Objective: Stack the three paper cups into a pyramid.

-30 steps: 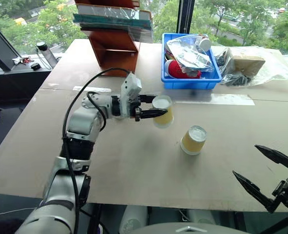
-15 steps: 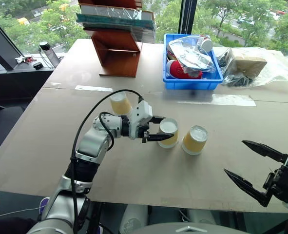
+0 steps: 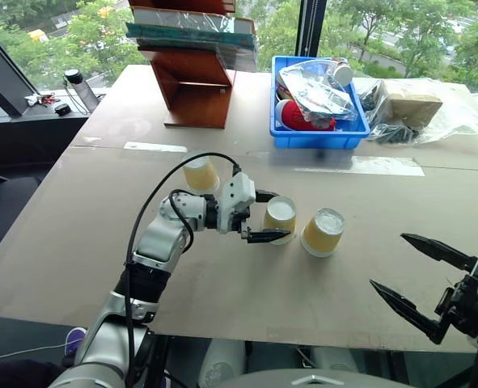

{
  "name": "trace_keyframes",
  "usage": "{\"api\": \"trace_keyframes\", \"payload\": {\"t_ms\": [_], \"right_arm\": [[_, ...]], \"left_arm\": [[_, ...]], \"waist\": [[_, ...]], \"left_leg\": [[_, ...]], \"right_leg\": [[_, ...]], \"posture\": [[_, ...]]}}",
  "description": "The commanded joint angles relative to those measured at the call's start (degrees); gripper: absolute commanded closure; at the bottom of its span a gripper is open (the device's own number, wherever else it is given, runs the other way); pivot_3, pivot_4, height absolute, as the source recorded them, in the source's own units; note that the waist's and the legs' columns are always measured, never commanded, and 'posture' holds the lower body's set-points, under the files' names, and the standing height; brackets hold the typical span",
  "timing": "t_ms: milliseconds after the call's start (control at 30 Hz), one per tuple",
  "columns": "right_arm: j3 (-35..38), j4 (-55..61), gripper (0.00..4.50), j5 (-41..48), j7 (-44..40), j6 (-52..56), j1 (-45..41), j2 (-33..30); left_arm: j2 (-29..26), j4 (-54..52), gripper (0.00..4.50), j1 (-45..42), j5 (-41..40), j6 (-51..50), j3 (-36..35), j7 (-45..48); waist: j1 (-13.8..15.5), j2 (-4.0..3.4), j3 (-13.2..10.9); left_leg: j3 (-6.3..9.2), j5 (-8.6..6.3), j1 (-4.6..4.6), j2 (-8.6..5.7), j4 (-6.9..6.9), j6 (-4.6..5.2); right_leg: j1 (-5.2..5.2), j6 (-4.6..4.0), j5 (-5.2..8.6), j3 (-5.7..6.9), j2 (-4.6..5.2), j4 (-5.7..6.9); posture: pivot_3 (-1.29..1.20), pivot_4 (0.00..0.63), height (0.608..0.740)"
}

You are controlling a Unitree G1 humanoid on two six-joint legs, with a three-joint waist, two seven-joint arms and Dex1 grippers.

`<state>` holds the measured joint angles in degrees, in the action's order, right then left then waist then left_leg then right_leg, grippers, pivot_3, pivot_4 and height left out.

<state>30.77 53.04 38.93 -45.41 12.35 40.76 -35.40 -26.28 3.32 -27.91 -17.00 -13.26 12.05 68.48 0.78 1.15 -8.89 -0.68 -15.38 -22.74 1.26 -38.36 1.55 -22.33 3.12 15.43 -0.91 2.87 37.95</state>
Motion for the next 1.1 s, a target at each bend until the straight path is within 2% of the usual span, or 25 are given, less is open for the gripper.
{"api": "trace_keyframes", "payload": {"t_ms": [33, 1100], "right_arm": [[0.43, 1.44, 0.00, 0.33, 0.71, 0.31, -0.86, -0.63], [0.80, 3.31, 0.00, 0.34, 2.44, 2.68, -1.21, -1.28]], "left_arm": [[0.79, -0.41, 0.02, 0.32, -0.48, 0.58, 0.26, -0.10], [8.52, 7.37, 0.02, -0.89, 2.37, 6.74, 2.81, -1.19]], "waist": [[0.00, 0.00, 0.00], [-0.02, -0.01, 0.01]], "left_leg": [[0.00, 0.00, 0.00, 0.00, 0.00, 0.00], [0.01, 0.00, 0.00, -0.05, -0.01, 0.00]], "right_leg": [[0.00, 0.00, 0.00, 0.00, 0.00, 0.00], [0.00, 0.00, 0.00, 0.00, -0.02, 0.00]], "posture": [[0.00, 0.150, 0.740], [0.00, 0.150, 0.740]]}}
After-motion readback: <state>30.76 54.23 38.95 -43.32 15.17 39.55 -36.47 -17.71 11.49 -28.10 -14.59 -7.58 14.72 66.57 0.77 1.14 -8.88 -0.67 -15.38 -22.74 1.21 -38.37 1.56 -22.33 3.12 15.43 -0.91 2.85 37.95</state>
